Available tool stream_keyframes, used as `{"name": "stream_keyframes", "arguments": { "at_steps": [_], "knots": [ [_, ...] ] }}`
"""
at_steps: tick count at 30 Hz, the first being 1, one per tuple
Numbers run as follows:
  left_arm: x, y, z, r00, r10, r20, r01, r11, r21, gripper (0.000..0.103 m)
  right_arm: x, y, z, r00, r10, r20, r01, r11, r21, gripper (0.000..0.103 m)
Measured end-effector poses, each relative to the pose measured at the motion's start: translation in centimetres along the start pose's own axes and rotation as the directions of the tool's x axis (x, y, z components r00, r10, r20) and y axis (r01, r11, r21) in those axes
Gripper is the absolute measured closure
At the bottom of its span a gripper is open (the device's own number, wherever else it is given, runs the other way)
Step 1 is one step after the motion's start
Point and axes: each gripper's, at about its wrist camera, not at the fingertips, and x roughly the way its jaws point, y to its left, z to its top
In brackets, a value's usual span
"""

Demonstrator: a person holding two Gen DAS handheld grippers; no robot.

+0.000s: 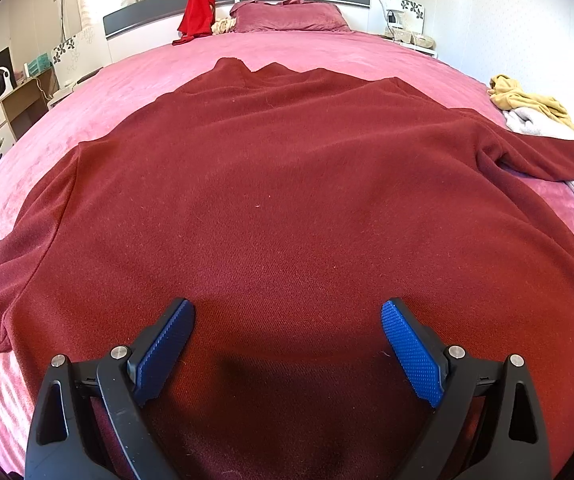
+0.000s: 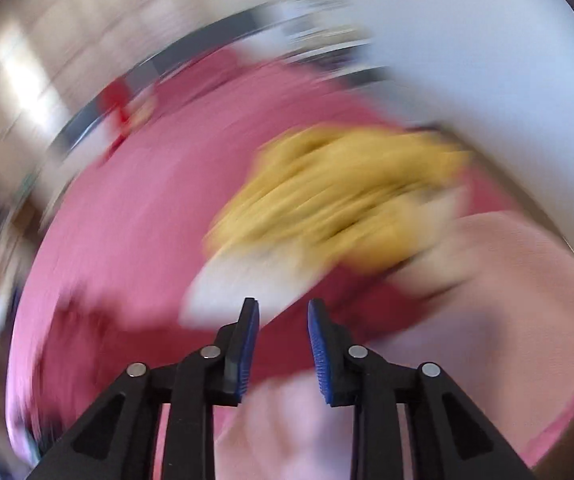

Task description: Fold clothes

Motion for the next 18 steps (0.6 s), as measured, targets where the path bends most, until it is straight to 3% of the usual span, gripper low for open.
{"name": "stream_keyframes", "arguments": {
  "at_steps": [2,4,10,12,15,16,18],
  "knots": [
    [-0.4,0.1,-0.1,1.0,-0.003,-0.009,0.003,1.0,-0.002,0.007,2.8,5.7,-4.3,0.991,0.048,-0.126,-0.065,0.989,-0.135,0.076],
    [-0.8,0.2,-0.3,1.0,-0.006,-0.018,0.005,1.0,-0.003,0.007,5.4,10.8,-8.8,0.966,0.074,-0.246,-0.13,0.966,-0.223,0.076],
    [-6.4,2.0,-5.4,0.993,0.113,-0.018,-0.112,0.993,0.028,0.007,8.4,16.7,-17.6,0.914,0.131,-0.383,-0.209,0.963,-0.169,0.075],
    [-8.8,3.7,-5.7,0.984,0.171,0.049,-0.169,0.984,-0.052,0.007,8.7,16.7,-18.8,0.928,0.071,-0.366,-0.154,0.967,-0.203,0.075],
    [-13.3,8.1,-5.2,0.954,0.228,0.196,-0.164,0.941,-0.296,0.006,7.6,16.4,-18.8,0.943,-0.006,-0.332,-0.07,0.974,-0.216,0.075],
    [-14.2,9.6,-5.2,0.954,0.22,0.203,-0.137,0.925,-0.355,0.006,7.2,16.3,-18.4,0.945,-0.061,-0.322,-0.014,0.974,-0.225,0.074],
    [-14.2,10.8,-5.2,0.977,0.181,0.111,-0.133,0.929,-0.346,0.006,5.9,16.3,-18.0,0.948,-0.105,-0.3,0.033,0.971,-0.236,0.072]
  ]
}}
